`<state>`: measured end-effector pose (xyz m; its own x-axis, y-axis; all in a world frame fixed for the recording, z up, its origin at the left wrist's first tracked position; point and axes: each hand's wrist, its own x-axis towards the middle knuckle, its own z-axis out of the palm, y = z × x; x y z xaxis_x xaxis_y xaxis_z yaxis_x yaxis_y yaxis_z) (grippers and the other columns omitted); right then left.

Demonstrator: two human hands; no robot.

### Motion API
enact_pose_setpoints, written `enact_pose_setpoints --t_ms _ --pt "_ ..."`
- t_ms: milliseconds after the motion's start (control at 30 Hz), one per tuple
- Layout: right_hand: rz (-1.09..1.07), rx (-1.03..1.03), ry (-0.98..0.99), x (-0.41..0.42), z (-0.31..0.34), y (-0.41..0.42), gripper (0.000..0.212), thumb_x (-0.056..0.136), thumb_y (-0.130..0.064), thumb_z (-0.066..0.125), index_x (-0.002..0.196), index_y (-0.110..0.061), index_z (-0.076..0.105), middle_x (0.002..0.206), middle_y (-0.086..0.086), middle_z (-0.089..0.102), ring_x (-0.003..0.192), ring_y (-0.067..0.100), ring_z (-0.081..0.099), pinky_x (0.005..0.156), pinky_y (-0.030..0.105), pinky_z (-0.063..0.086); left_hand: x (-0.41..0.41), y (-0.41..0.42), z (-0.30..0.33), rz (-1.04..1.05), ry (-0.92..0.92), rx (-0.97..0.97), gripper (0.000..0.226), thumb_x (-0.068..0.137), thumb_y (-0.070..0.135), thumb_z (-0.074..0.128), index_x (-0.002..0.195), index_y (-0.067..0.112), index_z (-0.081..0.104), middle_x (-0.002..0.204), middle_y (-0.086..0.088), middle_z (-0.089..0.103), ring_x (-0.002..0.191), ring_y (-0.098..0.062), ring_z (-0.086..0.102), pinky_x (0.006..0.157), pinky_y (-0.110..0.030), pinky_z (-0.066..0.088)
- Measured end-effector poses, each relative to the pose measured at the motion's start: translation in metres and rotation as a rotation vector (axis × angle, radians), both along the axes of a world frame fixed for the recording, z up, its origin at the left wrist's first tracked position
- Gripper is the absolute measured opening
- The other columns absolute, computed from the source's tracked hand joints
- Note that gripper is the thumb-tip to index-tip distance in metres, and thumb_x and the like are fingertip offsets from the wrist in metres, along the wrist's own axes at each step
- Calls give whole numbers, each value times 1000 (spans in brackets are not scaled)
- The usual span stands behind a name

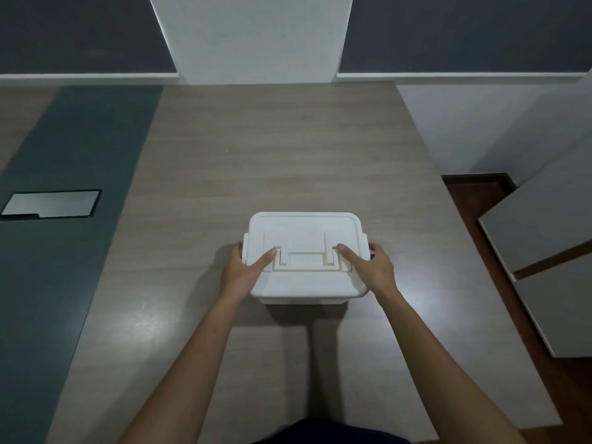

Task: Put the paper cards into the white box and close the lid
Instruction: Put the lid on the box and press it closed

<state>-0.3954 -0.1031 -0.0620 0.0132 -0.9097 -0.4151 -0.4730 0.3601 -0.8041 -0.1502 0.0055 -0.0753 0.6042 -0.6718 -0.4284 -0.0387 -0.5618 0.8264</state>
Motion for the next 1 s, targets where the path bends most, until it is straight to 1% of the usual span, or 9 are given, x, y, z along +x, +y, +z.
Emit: enact_pose_setpoints --t_ms 67,133,233,300,367,433,533,700,1000 --pt "-4 67 7 -1 -2 -2 71 64 -64 78 112 -14 64 106 1 69 93 19 65 71 31 52 -1 0 2 15 60 83 79 54 70 77 114 20 65 107 3 71 97 -18 67 86 -35 54" --pt "0 108 -20 -1 -2 -4 68 62 -66 78 103 -14 67 99 1 71 88 17 66 64 29 51 -2 0 5 38 92 118 75 54 70 77 104 15 70 101 0 74 92 -19 68 81 -33 55" --pt "-18 90 -4 1 -1 -6 70 58 -68 79 100 -14 65 98 0 69 85 16 65 65 31 52 -9 2 12 139 -8 75 62 55 63 81 95 19 65 97 0 71 89 -22 68 78 -33 55" --pt "-64 19 61 4 -1 -6 77 50 -73 79 95 -13 62 98 2 67 83 16 64 71 35 55 -16 3 19 190 -148 11 61 56 59 83 95 21 55 97 1 66 89 -23 66 78 -36 55" --pt "-124 -67 112 6 -2 -4 87 43 -76 79 98 -13 58 105 2 60 85 17 61 75 36 54 -26 3 24 205 -236 -27 58 62 53 82 99 21 50 98 2 61 92 -25 63 79 -36 53" --pt "-137 -184 127 8 -1 0 82 50 -68 83 103 -13 52 106 0 49 88 17 55 76 33 50 -35 4 24 216 -282 -58 57 69 48 80 110 18 54 104 0 62 100 -26 61 81 -33 47" --pt "-125 -309 117 13 -4 7 71 61 -57 84 103 -11 49 106 1 46 88 16 51 74 31 46 -41 6 23 244 -334 -79 65 74 45 77 125 12 54 121 -6 64 111 -28 58 88 -34 45" --pt "-53 -496 202 17 -10 12 58 74 -54 76 100 -9 50 102 0 43 83 15 50 68 30 48 -46 3 23 261 -400 -73 55 76 38 76 118 9 56 114 -11 66 103 -34 61 85 -38 48" --pt "-78 -541 204 38 -10 -16 57 74 -53 77 97 -8 53 99 1 46 80 17 50 66 28 43 -26 -26 20 269 -411 -97 55 74 41 76 115 9 57 110 -12 68 99 -34 63 83 -38 50"
